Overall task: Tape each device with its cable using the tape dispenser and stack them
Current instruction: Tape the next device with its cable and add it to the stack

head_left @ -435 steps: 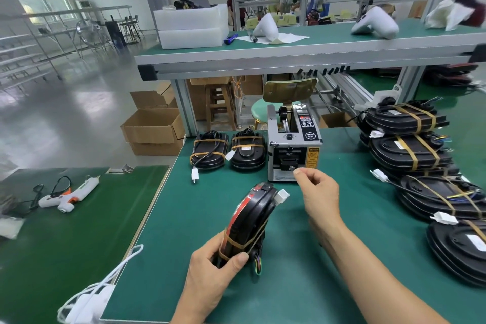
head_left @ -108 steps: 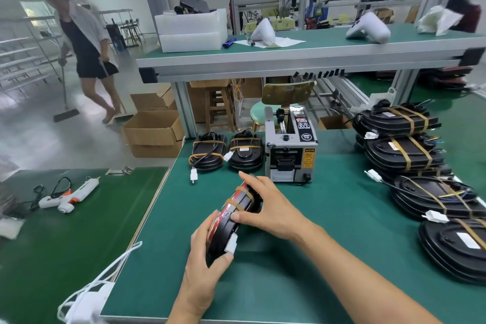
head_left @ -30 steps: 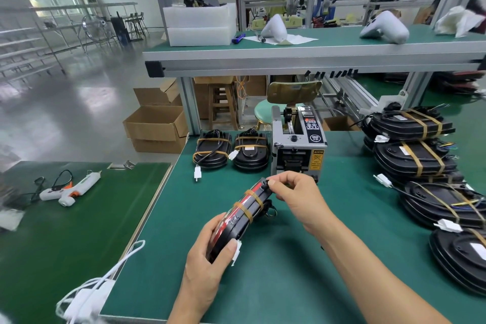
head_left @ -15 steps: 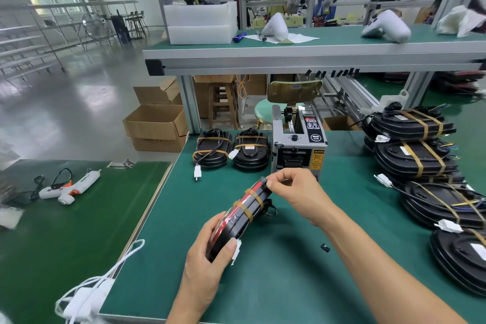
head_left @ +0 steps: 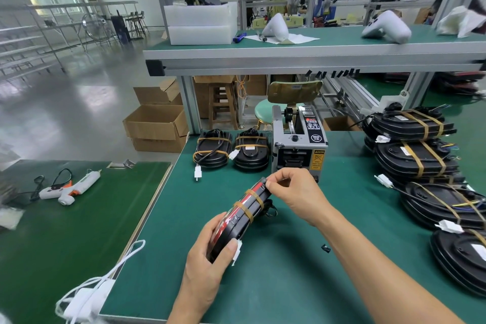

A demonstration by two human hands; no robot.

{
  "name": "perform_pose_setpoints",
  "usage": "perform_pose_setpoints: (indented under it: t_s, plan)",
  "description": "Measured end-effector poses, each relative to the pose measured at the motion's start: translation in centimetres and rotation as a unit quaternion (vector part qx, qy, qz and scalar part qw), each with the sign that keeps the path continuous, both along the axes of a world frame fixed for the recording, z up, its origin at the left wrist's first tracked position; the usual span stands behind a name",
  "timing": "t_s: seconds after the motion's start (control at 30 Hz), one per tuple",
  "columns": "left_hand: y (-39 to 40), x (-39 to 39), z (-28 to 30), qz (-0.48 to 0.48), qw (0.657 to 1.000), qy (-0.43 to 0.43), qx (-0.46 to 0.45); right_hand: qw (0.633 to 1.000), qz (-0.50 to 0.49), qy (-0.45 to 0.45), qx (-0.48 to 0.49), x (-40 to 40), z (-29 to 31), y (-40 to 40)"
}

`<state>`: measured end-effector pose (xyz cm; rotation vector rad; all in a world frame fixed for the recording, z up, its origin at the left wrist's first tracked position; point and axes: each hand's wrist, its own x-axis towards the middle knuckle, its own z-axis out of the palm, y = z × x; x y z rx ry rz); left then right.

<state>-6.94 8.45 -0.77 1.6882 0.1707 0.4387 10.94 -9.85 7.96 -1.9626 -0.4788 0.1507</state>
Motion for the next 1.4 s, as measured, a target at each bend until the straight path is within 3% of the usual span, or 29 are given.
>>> perform_pose_setpoints:
  t_s: [0.37,0.57,0.7,0.87,1.03,1.23,1.4]
  plan:
    - [0.1,0.1,-0.2,0.007,1.000,0.006,-0.005,0.998,-0.041,-0.034,-0.028,-0.4,0.1,0.7]
    - [0.1,0.0,-0.2,0.011,1.000,0.004,-0.007,0.996,-0.062,0.031,0.064,-0.5,-0.6,0.7]
    - [0.1,-0.1,0.1,0.009,1.000,-0.002,-0.001,0.995,-0.030,0.042,0.087,-1.0,-1.6,1.1]
    - [0.0,-0.1,0.2,0.005,1.000,-0.002,-0.002,0.985,-0.072,0.105,0.117,-1.0,-2.2,1.6]
    - [-0.1,-0.1,0.3,0.008,1.000,-0.003,0.002,0.983,-0.057,0.085,0.153,-1.9,-2.6,1.8]
    - [-0.1,-0.1,0.3,0.004,1.000,-0.007,-0.003,0.992,-0.027,0.059,0.106,-1.9,-2.6,1.6]
    - [-0.1,-0.2,0.3,0.004,1.000,-0.010,-0.002,0.990,0.054,0.102,0.083,-2.7,-2.4,1.2]
